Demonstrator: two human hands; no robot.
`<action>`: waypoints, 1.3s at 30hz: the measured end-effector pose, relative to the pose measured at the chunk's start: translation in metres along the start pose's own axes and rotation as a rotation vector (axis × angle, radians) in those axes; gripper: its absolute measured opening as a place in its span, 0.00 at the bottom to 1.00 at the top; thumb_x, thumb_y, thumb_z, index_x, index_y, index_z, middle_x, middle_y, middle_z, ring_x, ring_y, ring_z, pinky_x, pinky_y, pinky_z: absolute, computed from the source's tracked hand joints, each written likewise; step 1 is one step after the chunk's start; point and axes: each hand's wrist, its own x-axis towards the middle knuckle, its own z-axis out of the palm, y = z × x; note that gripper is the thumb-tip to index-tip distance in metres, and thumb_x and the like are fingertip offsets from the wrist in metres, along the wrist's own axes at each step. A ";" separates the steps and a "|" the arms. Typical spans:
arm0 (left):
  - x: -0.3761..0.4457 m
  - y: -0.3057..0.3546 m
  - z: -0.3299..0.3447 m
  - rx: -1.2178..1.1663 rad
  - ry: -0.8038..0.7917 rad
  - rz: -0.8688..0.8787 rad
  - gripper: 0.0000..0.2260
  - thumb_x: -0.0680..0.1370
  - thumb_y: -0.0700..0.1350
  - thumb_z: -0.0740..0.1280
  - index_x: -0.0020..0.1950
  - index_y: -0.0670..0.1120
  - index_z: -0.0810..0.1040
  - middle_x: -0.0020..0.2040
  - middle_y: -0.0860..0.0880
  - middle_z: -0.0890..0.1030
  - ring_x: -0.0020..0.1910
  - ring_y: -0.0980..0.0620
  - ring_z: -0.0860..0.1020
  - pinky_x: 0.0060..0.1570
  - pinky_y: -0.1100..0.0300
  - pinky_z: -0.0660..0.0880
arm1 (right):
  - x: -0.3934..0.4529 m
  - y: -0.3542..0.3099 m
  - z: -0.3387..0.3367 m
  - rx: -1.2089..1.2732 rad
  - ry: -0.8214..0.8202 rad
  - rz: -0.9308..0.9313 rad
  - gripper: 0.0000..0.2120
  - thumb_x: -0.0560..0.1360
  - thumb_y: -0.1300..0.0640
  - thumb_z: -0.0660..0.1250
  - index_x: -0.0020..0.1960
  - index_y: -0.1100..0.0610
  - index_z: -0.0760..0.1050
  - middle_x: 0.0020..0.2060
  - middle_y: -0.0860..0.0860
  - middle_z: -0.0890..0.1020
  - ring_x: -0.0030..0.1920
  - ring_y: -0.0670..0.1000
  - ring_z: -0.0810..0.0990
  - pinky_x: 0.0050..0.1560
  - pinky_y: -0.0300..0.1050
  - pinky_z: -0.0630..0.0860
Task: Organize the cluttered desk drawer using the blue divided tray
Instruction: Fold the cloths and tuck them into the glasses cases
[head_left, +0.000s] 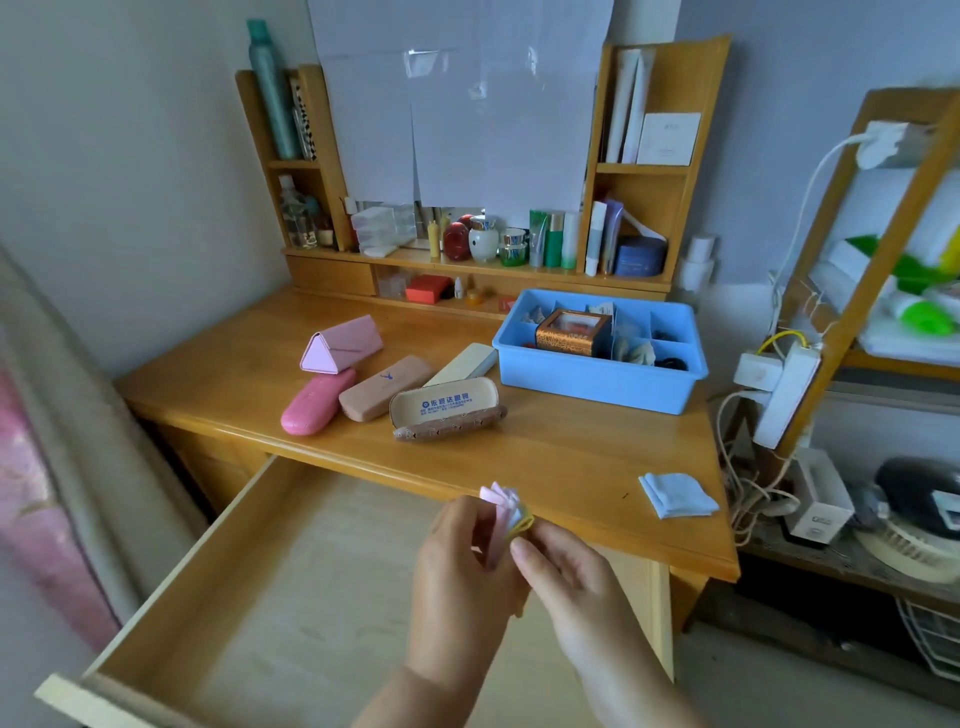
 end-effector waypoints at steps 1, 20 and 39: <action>-0.008 0.004 0.000 -0.029 -0.024 0.011 0.06 0.73 0.45 0.71 0.40 0.54 0.76 0.36 0.50 0.80 0.29 0.55 0.78 0.28 0.57 0.77 | -0.005 -0.002 0.005 0.088 -0.014 0.010 0.10 0.77 0.58 0.66 0.57 0.53 0.80 0.47 0.43 0.84 0.48 0.43 0.82 0.45 0.31 0.74; -0.048 -0.009 -0.028 -0.187 -0.052 -0.264 0.08 0.74 0.44 0.72 0.35 0.49 0.80 0.25 0.47 0.77 0.24 0.55 0.72 0.25 0.63 0.71 | -0.036 0.010 0.025 0.378 0.057 0.287 0.14 0.68 0.52 0.68 0.49 0.56 0.84 0.42 0.57 0.85 0.41 0.55 0.85 0.35 0.43 0.78; -0.047 -0.024 -0.036 0.062 0.188 -0.087 0.08 0.73 0.43 0.72 0.35 0.53 0.78 0.27 0.53 0.78 0.23 0.58 0.71 0.26 0.66 0.70 | -0.036 0.034 0.038 0.283 0.338 0.313 0.04 0.73 0.61 0.70 0.41 0.57 0.84 0.33 0.57 0.82 0.34 0.53 0.78 0.34 0.44 0.74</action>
